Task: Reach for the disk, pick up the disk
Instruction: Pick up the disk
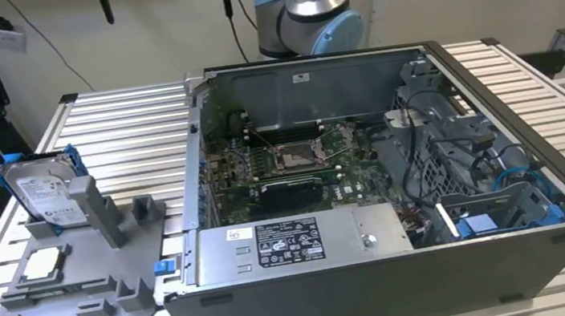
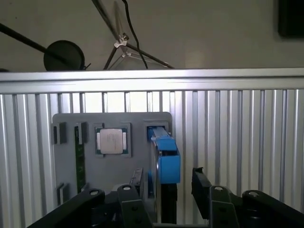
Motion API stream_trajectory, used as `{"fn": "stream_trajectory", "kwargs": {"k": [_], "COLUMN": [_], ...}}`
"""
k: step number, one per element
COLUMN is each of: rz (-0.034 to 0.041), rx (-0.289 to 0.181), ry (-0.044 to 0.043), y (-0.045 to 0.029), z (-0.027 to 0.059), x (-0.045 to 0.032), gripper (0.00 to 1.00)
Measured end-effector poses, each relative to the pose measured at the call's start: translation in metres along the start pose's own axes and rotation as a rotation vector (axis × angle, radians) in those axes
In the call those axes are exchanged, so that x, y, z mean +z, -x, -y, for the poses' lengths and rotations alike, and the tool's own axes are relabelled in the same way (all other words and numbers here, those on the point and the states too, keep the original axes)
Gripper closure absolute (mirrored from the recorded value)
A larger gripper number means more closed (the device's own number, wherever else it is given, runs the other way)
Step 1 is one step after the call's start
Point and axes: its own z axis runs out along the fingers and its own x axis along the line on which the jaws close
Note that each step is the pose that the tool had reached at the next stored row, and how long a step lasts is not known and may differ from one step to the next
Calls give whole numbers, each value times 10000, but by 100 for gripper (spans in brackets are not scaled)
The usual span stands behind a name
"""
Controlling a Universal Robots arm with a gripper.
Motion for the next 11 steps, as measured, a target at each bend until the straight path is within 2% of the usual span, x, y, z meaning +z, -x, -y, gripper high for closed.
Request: {"fn": "stream_trajectory", "kwargs": {"k": [11], "rz": [0], "rx": [0], "ry": [0], "y": [-2], "z": [31], "x": [205], "gripper": [0]}}
